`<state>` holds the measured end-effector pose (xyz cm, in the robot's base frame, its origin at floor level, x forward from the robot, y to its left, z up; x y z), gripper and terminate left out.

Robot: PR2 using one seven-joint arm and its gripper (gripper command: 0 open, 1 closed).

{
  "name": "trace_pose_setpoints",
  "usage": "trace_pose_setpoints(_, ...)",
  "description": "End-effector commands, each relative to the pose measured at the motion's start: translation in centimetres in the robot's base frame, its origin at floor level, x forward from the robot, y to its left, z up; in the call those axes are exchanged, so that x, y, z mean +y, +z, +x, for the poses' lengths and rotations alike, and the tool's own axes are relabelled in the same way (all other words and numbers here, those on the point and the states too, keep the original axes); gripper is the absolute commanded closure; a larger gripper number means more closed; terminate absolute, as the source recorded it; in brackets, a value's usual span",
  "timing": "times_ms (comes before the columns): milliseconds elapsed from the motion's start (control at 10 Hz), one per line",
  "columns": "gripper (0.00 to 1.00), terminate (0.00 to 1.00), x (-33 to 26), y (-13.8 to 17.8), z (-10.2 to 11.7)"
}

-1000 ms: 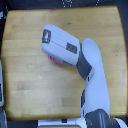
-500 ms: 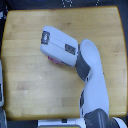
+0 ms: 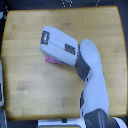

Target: Folding a cloth

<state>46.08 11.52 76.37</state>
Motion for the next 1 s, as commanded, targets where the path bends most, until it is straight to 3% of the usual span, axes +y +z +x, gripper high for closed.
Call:
trace_pose_setpoints(0,0.00,0.00,-0.6,0.1,1.0)
trace_pose_setpoints(300,0.00,0.00,-0.5,0.8,1.0)
trace_pose_setpoints(400,0.00,0.00,-0.9,1.7,2.0)
trace_pose_setpoints(500,0.00,0.00,-2.1,4.2,3.8)
trace_pose_setpoints(900,0.00,0.00,-9.4,10.9,7.3)
